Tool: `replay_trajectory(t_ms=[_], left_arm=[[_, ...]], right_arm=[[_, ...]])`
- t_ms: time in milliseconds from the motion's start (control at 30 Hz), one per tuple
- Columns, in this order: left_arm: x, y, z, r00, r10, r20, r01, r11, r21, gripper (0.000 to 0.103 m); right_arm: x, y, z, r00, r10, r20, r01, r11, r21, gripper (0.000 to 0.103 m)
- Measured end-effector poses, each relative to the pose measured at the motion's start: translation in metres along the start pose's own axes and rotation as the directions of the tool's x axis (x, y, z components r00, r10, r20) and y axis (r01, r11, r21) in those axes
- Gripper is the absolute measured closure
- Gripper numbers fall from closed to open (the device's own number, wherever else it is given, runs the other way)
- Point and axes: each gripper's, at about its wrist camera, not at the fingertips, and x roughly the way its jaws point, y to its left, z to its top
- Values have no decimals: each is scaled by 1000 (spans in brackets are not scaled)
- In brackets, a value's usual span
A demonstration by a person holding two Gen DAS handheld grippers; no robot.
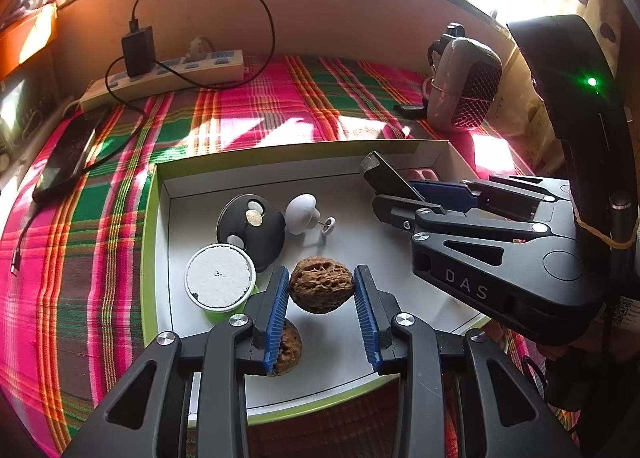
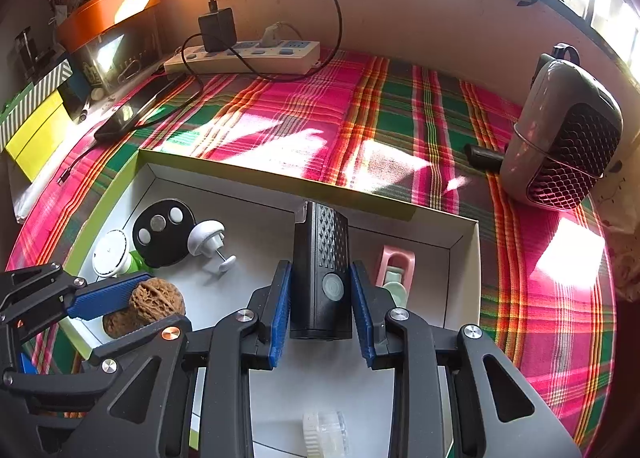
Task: Organize objects
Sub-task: 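Carry the walnut with the left tool while the right tool carries the black remote toward the box, then lower and release the walnut with the left tool while the right tool releases the remote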
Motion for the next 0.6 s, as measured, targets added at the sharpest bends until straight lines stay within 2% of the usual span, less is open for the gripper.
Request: replay_trajectory(t_ms=[600], left_arm=[[8,3,1,1000,13,-12,-13,1000,-3,72]], right_arm=[[9,4,2,1000,-21,-3,21,1000,-20,73]])
